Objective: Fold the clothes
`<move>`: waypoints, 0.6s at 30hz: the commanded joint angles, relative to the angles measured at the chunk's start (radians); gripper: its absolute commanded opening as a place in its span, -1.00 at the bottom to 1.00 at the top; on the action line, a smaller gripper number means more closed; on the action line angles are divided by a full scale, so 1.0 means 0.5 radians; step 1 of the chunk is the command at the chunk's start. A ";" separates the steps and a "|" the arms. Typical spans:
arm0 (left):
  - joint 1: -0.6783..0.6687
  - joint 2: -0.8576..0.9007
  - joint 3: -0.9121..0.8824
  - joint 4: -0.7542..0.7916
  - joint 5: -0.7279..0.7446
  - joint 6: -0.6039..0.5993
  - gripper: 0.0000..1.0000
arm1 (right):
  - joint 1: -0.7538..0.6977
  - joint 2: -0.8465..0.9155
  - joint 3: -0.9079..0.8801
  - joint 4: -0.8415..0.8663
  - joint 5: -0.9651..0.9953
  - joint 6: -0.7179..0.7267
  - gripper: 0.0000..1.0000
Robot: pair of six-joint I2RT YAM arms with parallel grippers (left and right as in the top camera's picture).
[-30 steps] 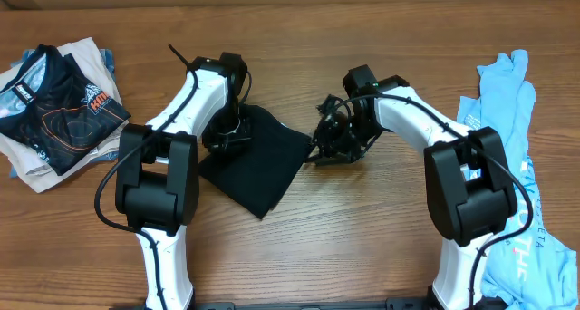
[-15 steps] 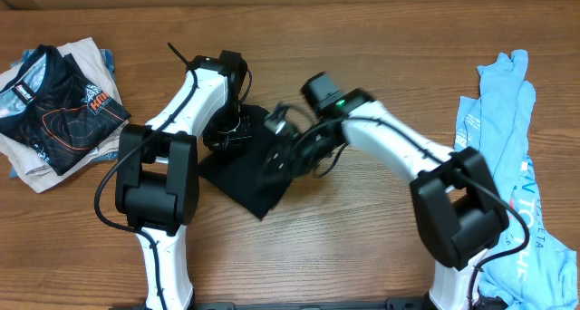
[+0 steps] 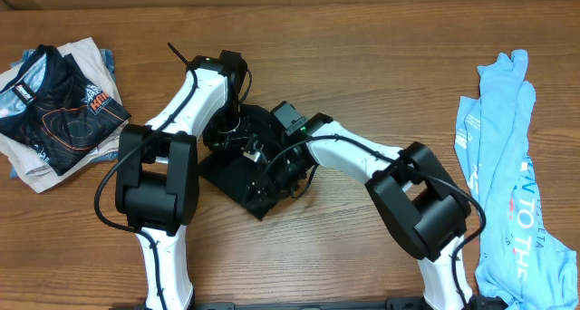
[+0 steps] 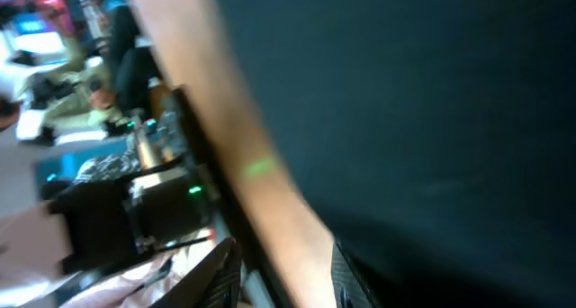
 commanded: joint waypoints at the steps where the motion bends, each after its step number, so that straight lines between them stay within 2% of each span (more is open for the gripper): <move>1: -0.013 0.007 0.037 -0.002 0.032 -0.026 -0.83 | -0.008 0.048 -0.011 0.032 0.286 0.156 -0.27; 9: -0.013 0.007 0.037 -0.002 0.032 -0.026 -0.83 | -0.008 0.050 -0.011 0.069 0.628 0.461 -0.27; 18: -0.013 0.007 0.037 -0.011 -0.082 -0.027 -0.84 | -0.014 0.050 -0.011 0.045 0.731 0.575 -0.27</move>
